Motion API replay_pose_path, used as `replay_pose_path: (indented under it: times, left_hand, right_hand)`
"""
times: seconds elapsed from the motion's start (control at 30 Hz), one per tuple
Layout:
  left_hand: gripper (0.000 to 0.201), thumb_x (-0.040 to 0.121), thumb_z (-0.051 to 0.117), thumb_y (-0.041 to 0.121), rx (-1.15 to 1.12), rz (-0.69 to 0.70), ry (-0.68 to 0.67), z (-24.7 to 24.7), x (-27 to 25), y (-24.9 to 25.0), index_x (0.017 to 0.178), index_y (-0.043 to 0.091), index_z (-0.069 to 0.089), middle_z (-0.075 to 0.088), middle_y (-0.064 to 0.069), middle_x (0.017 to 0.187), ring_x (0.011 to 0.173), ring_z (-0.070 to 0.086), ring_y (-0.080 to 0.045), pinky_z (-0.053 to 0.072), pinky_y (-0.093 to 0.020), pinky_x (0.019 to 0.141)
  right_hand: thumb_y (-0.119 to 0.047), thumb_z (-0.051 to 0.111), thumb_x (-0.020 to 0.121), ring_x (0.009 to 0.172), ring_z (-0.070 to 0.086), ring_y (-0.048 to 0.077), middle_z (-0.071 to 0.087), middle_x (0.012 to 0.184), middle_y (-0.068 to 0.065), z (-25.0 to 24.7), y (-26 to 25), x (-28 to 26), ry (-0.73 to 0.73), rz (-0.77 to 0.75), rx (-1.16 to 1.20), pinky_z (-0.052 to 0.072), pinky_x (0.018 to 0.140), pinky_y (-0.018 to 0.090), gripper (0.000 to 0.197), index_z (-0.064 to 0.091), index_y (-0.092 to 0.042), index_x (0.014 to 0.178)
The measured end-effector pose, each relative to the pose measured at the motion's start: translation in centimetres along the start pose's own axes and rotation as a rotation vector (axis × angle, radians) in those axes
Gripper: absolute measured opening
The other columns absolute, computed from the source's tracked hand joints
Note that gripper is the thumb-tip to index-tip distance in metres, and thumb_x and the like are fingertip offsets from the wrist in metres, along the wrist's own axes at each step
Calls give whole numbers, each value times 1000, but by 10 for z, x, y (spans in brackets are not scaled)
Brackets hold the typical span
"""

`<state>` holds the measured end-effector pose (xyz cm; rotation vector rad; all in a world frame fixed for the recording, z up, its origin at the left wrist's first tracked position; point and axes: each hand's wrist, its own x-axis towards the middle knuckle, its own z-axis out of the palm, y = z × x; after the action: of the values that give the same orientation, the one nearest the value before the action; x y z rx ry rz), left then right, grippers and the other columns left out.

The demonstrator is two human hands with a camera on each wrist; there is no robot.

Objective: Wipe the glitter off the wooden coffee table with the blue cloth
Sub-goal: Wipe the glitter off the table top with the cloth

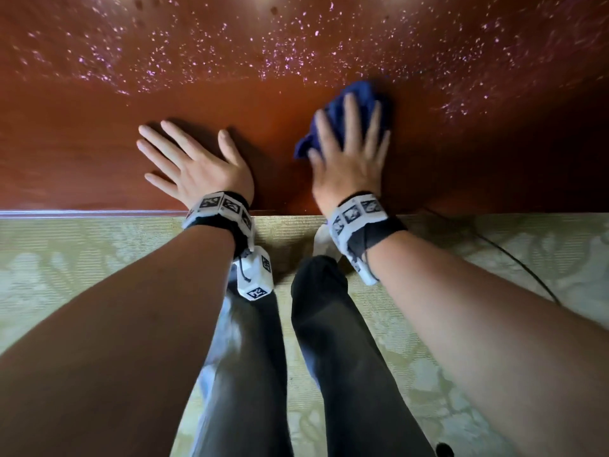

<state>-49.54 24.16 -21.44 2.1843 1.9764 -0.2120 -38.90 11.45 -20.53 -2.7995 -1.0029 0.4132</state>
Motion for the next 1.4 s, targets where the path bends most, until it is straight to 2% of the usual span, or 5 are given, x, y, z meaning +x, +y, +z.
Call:
replay_pose_path:
  times: [0.17,0.47,0.77,1.07,1.4]
  left_hand:
    - [79,94,20,59,-8,9,12,-1,-2,0,154,9,10,2,-14,161,149,0,-28,5,-53,116]
    - [79,93,19,59,-7,2,-10,-3,-2,1,154,8,11,3,-15,161,149,1,-29,5,-54,116]
    - [80,93,20,59,-32,13,-43,-3,0,-1,154,7,11,1,-15,161,149,-1,-30,4,-55,116]
    - [81,93,19,60,-19,5,-37,-1,0,-1,154,8,11,2,-15,161,149,0,-30,5,-55,117]
    - [77,96,19,57,-11,-81,13,4,-6,8,154,9,8,0,-13,162,149,-1,-25,5,-50,118]
  right_hand:
    - [-42,42,92,141,16,41,24,155,7,0,18,-6,22,-114,-34,17,109,59,51,39,-29,141]
    - [-40,42,92,138,19,46,27,152,15,-9,52,6,167,241,-54,21,108,61,52,41,-22,140]
    - [-39,43,90,139,18,44,26,153,12,3,9,-10,42,-82,-41,18,108,61,53,40,-24,141]
    - [-40,40,91,139,16,47,24,153,16,-10,55,5,110,171,-82,17,109,61,55,39,-20,141]
    - [-38,50,89,139,21,43,28,153,11,-7,55,-9,50,-205,-53,21,108,60,53,42,-25,140]
